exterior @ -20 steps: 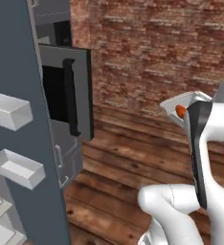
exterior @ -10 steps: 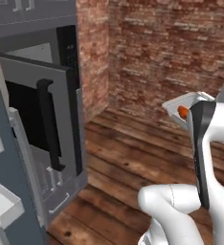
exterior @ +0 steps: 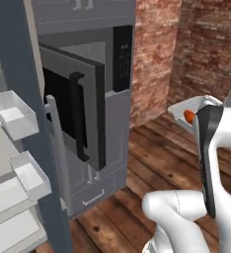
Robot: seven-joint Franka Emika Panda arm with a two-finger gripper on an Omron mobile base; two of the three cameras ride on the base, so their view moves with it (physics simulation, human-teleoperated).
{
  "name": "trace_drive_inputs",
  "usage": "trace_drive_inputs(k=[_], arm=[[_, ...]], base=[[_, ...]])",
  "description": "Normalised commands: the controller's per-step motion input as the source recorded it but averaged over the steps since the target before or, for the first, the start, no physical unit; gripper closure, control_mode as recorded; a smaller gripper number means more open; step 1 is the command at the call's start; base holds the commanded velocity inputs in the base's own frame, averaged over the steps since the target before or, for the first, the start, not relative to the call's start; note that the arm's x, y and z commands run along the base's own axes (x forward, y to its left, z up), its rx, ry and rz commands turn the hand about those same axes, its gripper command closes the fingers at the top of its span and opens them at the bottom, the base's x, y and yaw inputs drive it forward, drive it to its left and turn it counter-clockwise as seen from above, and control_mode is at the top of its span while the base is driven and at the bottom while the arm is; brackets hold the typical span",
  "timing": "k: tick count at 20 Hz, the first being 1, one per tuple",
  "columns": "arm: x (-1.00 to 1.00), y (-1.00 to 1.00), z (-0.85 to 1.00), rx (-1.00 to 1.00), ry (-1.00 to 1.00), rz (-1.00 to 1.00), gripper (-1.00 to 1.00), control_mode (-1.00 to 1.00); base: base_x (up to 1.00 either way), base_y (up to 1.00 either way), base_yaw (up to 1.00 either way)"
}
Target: Place the tupperware containing the steak and carrot meal in the microwave. Close the microwave door and press the start button to reheat the meal.
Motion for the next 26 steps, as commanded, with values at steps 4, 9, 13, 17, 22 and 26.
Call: trace_drive_inputs(k=[4, 9, 13, 17, 22, 26], arm=[[0.0, 0.0, 0.0, 0.0, 0.0, 0.0, 1.0, 1.0], [0.0, 0.0, 0.0, 0.0, 0.0, 0.0, 1.0, 1.0], [0.0, 0.0, 0.0, 0.0, 0.0, 0.0, 1.0, 1.0], [0.0, 0.0, 0.0, 0.0, 0.0, 0.0, 1.0, 1.0], [0.0, 0.0, 0.0, 0.0, 0.0, 0.0, 1.0, 1.0], [0.0, 0.0, 0.0, 0.0, 0.0, 0.0, 1.0, 1.0]], base=[[0.41, -0.18, 0.55], [0.45, -0.23, 0.54], [0.34, -0.33, 0.51], [0.23, -0.46, 0.47], [0.14, -0.56, 0.4], [0.16, -0.55, 0.31]])
